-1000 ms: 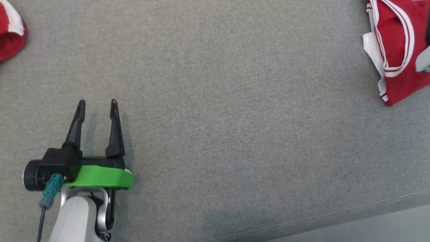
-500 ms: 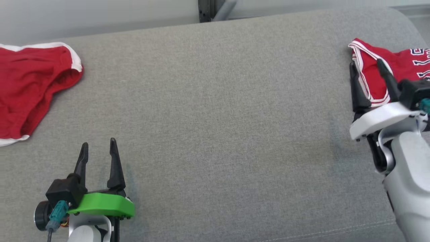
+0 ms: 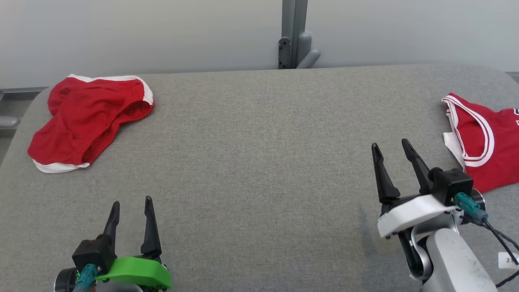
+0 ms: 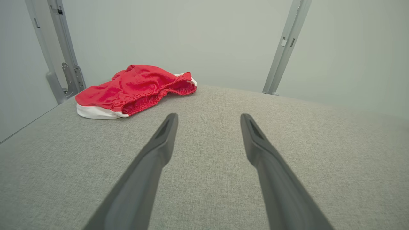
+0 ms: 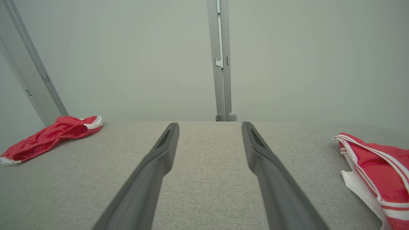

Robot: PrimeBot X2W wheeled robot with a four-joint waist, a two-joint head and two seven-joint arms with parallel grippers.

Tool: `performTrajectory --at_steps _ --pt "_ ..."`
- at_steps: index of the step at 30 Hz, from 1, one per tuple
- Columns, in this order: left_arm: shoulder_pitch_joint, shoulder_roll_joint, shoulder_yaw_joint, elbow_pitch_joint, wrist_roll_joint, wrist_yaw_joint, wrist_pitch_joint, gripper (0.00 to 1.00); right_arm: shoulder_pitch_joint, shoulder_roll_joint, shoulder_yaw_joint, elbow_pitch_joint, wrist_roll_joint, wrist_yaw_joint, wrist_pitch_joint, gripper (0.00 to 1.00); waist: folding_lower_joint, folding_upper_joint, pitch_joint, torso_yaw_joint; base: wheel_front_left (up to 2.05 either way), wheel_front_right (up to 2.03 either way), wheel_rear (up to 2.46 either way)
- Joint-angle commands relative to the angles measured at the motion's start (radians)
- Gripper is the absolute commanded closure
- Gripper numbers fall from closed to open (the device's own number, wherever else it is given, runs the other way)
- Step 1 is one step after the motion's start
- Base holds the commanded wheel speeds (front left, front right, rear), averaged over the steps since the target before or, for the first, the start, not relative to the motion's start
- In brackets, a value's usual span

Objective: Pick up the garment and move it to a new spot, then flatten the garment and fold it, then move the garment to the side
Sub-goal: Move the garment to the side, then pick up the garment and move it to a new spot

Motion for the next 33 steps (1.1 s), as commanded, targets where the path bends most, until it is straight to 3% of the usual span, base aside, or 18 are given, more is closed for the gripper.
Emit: performTrajectory --at_steps 1,13,33 --pt "0.019 -0.003 -0.004 0.007 0.022 0.002 -0.003 0.0 0.044 0.011 -0.003 -0.026 -0.018 -0.002 -0.003 0.0 0.0001 0.0055 -0.031 0.032 0.0 0.0 0.0" --pt "0.027 -0.011 0.012 0.015 0.02 -0.005 -0.003 0.0 0.147 0.053 -0.008 -0.105 -0.008 -0.002 -0.003 0.0 0.0001 0.0055 -0.032 0.036 0.0 0.0 0.0" --pt "-0.005 -0.017 0.018 0.018 0.035 -0.019 -0.003 0.0 0.142 0.053 0.004 -0.093 0.015 -0.002 -0.003 0.0 0.0001 0.0055 -0.011 0.031 0.0 0.0 0.0"
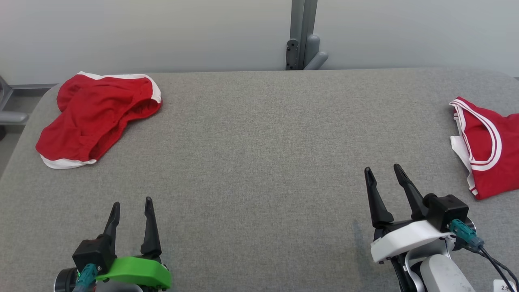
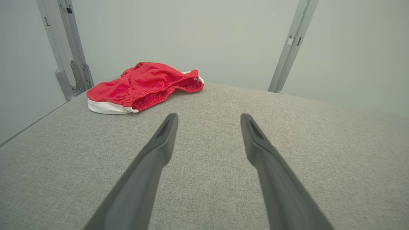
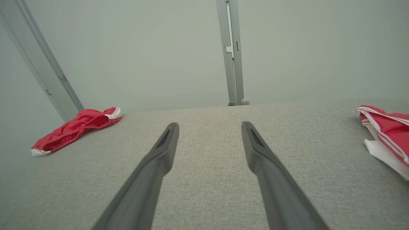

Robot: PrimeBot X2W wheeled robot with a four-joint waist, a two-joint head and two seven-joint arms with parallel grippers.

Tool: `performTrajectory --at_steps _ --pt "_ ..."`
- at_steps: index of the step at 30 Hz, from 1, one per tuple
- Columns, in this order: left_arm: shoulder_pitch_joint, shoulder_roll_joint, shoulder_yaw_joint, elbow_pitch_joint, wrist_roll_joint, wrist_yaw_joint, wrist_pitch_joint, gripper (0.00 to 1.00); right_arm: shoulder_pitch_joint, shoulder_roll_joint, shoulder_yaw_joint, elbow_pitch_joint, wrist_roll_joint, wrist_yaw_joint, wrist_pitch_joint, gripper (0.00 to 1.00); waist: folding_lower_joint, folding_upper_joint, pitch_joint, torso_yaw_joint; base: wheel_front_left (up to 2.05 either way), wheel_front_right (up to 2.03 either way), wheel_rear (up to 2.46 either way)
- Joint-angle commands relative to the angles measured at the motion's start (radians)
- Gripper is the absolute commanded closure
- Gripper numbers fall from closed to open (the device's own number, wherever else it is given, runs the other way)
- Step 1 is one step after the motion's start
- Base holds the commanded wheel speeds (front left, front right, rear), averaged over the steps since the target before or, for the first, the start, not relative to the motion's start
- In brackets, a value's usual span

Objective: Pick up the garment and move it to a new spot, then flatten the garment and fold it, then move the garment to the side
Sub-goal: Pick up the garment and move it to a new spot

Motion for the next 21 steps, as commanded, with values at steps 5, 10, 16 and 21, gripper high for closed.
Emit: performTrajectory --at_steps 5,10,16,21 --pt "-0.016 -0.001 0.002 -0.003 0.008 0.0 -0.003 0.0 -0.007 -0.001 -0.006 0.009 0.01 -0.002 -0.003 0.0 0.0 0.0055 0.001 0.002 0.0 0.0 0.0" --pt "-0.017 -0.001 0.005 -0.002 0.007 0.0 -0.003 0.0 -0.007 -0.001 0.0 0.01 0.018 -0.002 -0.003 0.0 0.0 0.0055 0.0 0.009 0.0 0.0 0.0" --pt "-0.011 -0.001 0.01 -0.009 0.001 0.008 -0.003 0.0 0.003 -0.001 0.004 -0.001 0.009 -0.002 -0.003 0.0 0.0 0.0055 -0.009 0.052 0.0 0.0 0.0" --pt "0.002 -0.001 0.01 -0.018 0.003 0.015 -0.003 0.0 0.017 -0.001 0.006 -0.003 -0.005 -0.002 -0.003 0.0 0.0 0.0055 -0.022 0.122 0.0 0.0 0.0"
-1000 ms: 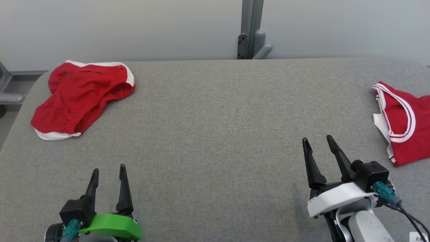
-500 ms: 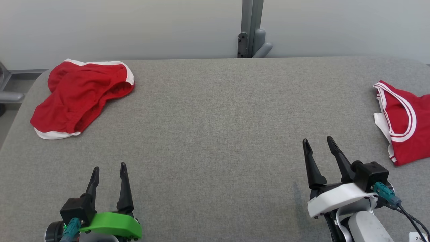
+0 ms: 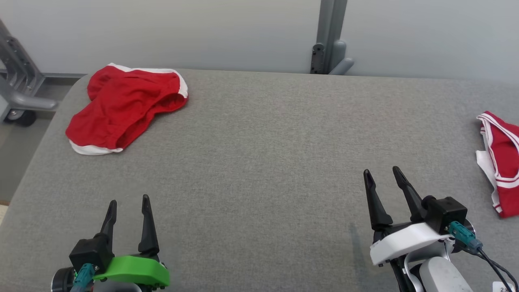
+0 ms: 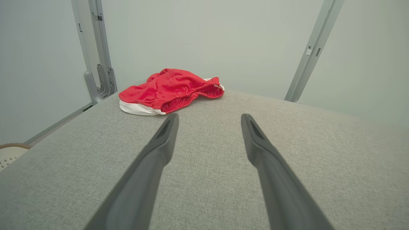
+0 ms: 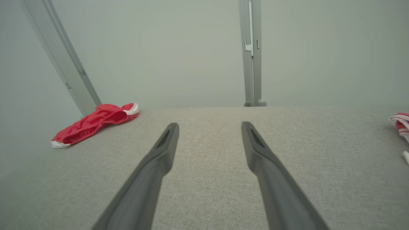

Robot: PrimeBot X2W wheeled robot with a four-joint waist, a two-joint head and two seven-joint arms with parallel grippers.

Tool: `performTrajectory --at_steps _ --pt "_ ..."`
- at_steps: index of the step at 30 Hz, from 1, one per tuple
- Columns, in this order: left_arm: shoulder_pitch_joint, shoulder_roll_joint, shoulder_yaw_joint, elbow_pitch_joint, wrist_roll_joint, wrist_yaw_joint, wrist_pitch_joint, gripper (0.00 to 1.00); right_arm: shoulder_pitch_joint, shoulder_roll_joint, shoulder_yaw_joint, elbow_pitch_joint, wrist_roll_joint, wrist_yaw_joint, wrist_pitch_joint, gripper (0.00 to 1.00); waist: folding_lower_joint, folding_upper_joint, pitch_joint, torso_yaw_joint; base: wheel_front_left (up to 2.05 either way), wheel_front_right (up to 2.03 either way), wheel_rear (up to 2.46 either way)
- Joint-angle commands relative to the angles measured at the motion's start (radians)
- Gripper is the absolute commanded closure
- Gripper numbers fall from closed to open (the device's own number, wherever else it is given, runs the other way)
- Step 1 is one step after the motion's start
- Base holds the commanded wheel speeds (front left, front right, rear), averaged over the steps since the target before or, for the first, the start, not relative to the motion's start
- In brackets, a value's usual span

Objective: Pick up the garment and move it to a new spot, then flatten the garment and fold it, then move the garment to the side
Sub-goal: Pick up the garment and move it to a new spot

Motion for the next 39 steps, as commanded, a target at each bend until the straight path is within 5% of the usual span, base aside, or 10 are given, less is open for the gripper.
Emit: performTrajectory --at_steps 1,13,27,39 --pt "0.006 0.002 0.004 -0.001 0.002 0.001 -0.003 0.0 0.013 -0.001 -0.001 -0.004 -0.004 -0.002 -0.003 0.0 0.0 0.0055 -0.016 0.061 0.0 0.0 0.0" --pt "0.088 0.016 0.037 -0.029 0.023 0.001 -0.003 0.0 0.039 -0.001 0.025 0.003 0.033 -0.002 -0.003 0.0 0.0 0.0055 -0.063 0.333 0.0 0.0 0.0" --pt "0.174 0.006 0.078 -0.132 -0.003 0.042 -0.001 0.0 -0.052 -0.002 0.125 0.069 0.056 -0.002 -0.003 0.0 0.0 0.0055 -0.029 0.358 0.0 0.0 0.0" --pt "0.013 0.047 0.03 -0.083 0.028 -0.001 0.006 0.0 -0.018 -0.002 0.049 0.019 0.013 -0.002 -0.003 0.0 0.0 0.0055 0.031 0.324 0.0 0.0 0.0"
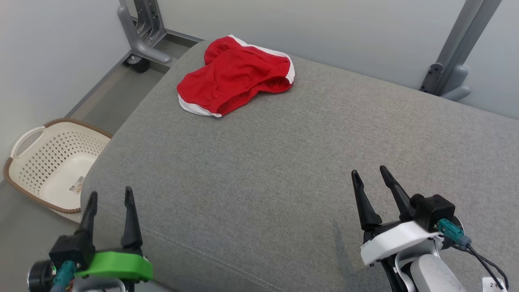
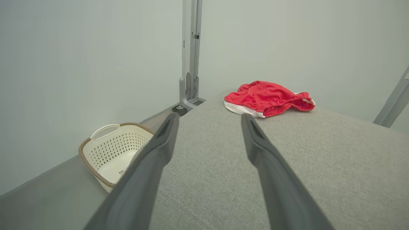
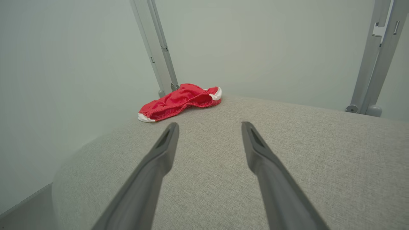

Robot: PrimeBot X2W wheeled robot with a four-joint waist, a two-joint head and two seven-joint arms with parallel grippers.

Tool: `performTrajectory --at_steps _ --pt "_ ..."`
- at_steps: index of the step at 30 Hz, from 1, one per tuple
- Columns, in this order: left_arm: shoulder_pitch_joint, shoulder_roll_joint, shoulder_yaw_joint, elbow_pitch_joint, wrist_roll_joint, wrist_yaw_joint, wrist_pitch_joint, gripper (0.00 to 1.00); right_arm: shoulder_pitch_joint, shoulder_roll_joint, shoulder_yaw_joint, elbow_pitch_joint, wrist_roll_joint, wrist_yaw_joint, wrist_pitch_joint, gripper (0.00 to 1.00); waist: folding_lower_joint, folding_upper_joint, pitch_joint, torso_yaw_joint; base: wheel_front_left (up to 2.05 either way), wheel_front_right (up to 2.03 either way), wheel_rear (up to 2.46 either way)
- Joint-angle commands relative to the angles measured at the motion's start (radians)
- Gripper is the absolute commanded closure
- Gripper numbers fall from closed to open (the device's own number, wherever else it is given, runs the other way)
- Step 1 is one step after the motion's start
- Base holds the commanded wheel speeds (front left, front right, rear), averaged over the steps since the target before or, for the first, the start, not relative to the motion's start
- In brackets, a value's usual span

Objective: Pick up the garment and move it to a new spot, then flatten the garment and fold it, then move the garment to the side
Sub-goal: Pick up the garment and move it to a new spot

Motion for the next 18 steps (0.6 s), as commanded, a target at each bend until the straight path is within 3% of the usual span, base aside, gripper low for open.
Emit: performTrajectory --at_steps 1,5,10,18 --pt "-0.065 0.025 -0.001 0.0 0.013 -0.01 0.002 0.0 -0.001 -0.002 -0.01 -0.017 -0.018 -0.002 -0.003 0.0 0.0 0.0055 0.041 -0.037 0.0 0.0 0.0" --pt "-0.161 0.062 0.003 -0.006 0.023 -0.023 0.013 0.0 -0.024 -0.003 -0.02 -0.044 -0.049 -0.001 0.006 0.0 0.0 0.0055 0.09 -0.087 0.0 0.0 0.0" --pt "-0.34 0.153 0.037 -0.01 0.027 -0.04 0.055 0.0 -0.061 -0.004 -0.04 -0.115 -0.101 -0.002 0.03 0.0 0.0 0.0055 0.19 -0.188 0.0 0.0 0.0" --pt "-0.634 0.292 0.036 0.055 -0.018 -0.107 0.185 0.0 -0.115 -0.011 -0.069 -0.241 -0.159 -0.002 0.065 0.0 0.0 0.0055 0.366 -0.332 0.0 0.0 0.0"
